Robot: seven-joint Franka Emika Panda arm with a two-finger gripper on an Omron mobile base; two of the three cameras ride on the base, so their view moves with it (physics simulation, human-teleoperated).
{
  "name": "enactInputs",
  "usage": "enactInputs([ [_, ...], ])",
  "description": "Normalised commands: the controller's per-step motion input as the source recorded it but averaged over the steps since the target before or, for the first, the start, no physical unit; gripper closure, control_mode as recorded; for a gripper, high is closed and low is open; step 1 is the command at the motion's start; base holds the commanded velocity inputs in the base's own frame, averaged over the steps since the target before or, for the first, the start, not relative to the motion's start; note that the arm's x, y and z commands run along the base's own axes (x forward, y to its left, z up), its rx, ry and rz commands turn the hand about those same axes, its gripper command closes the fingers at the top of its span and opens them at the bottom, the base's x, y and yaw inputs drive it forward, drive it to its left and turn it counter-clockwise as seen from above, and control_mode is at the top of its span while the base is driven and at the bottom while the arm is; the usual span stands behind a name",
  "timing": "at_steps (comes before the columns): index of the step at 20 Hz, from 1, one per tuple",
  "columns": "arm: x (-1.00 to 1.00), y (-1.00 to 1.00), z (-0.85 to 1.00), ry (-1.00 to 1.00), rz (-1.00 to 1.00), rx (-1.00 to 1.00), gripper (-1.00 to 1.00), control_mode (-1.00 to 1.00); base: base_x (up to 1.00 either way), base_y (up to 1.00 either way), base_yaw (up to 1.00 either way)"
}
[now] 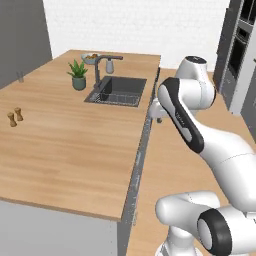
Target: Take a straw from the drawer in front and place it inside the glass cup on the dining counter.
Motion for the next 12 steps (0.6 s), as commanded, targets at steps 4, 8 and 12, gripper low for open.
enactInputs([
  [4, 0.0, 0.0, 0.0, 0.0, 0.0, 0.0, -1.0, 1.0, -0.27, 0.53, -0.28],
  [8, 0.0, 0.0, 0.0, 0.0, 0.0, 0.0, -1.0, 1.0, -0.34, 0.48, -0.19],
  [12, -0.3, 0.01, 0.0, 0.0, -0.13, 0.22, -1.0, -1.0, 0.0, 0.0, 0.0],
])
